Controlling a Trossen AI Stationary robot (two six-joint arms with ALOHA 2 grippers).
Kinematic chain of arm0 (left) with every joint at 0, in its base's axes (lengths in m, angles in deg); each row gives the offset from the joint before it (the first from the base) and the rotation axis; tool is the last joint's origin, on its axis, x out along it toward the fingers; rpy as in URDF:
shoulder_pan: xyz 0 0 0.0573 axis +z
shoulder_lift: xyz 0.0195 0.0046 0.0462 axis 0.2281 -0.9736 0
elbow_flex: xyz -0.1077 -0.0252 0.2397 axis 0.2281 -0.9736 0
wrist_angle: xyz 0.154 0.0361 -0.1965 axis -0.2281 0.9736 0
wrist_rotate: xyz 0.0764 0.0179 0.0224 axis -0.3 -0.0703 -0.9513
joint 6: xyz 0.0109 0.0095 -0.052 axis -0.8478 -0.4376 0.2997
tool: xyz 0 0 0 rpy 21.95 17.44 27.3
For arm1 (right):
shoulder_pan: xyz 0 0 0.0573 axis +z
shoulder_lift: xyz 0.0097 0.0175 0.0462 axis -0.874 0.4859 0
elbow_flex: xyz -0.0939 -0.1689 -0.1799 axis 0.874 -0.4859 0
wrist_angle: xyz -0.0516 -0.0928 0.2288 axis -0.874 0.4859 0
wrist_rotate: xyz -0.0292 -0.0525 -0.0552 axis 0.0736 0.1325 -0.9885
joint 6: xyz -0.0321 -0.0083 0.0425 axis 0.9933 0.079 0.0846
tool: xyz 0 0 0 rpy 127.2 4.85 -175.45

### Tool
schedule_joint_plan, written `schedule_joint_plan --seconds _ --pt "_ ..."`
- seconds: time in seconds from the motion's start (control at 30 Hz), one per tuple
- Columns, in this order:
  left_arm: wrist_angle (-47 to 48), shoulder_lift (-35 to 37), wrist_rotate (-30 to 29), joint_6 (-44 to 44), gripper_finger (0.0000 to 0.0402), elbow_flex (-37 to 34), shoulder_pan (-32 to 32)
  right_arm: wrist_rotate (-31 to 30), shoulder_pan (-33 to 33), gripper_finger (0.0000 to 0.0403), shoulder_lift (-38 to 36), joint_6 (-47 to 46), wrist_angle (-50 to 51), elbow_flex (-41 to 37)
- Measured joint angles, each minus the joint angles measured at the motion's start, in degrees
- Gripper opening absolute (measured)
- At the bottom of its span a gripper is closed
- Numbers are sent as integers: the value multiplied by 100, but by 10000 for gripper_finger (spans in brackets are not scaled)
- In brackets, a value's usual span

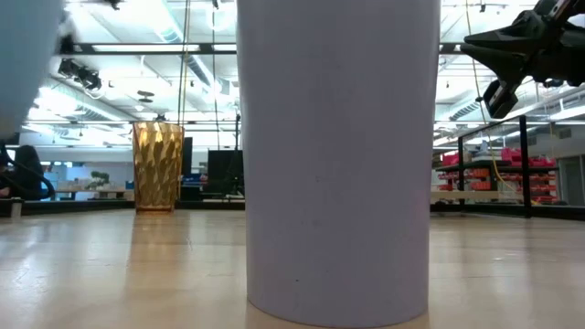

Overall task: Stack small to large cups/mugs on shelf
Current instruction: Put the blue cup on the shelf

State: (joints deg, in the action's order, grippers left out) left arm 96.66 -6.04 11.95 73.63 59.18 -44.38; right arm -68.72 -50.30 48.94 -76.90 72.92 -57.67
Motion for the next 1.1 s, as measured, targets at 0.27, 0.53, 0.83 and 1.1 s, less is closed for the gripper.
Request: schedule_joint_plan --seconds 0.27,0.53,0.83,1.1 --pt "942 0 -533 -1840 10 1857 1040 0 0 50 0 0 0 0" --pt "1043 -237 -542 -3446 10 3174 2173 0 -1 50 -2 0 0 0" --pt "1379 -1687 163 -4741 11 4958 3243 -2 -1 50 0 23 -26 25" --pt "2401 -3517 239 -5352 14 6364 3859 -117 0 50 -2 303 -28 320"
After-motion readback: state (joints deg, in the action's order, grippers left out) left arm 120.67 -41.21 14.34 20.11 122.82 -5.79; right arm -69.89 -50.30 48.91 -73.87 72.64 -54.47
